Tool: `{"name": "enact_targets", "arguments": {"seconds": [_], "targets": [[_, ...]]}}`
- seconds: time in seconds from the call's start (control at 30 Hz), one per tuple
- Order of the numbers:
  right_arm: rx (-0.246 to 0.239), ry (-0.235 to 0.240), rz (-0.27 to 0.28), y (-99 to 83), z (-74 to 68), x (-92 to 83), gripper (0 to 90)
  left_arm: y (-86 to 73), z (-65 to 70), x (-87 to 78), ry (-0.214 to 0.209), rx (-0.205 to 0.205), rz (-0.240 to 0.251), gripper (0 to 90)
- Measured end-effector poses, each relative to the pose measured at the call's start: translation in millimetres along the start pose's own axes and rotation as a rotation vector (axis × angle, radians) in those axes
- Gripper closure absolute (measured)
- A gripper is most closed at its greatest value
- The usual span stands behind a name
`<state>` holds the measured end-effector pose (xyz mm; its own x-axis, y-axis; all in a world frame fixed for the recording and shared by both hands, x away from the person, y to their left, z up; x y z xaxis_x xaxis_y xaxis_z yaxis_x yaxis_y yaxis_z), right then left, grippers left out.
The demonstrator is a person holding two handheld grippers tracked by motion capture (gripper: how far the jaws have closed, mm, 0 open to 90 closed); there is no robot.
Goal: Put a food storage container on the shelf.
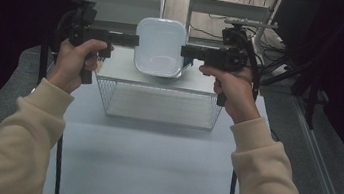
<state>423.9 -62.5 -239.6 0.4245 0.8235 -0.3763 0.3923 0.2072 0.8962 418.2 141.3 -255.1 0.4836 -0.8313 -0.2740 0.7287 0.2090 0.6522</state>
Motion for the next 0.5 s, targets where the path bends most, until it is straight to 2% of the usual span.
{"name": "enact_targets", "arguments": {"seconds": [0.2,0.5], "targets": [[0.009,-0.003,0.0,7.7,7.3,2.9,79.4,12.6,0.9,3.4,0.021,0.008,0.002,78.6],[0.021,-0.014,-0.009,14.5,23.1,8.1,79.3,23.2,-1.3,11.6,0.044,0.013,-0.003,78.7]]}}
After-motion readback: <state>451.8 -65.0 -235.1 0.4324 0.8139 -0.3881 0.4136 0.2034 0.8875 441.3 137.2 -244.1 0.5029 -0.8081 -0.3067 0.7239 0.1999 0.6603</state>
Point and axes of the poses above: each handheld gripper's, and its own axes: x roughly forward along the jaws, y roughly out of its top, z roughly to its right, the point moved 8 cm from there along x, roughly forward along the jaws, and after that the axes turned 11 degrees about -x, right-handed, at the moved point
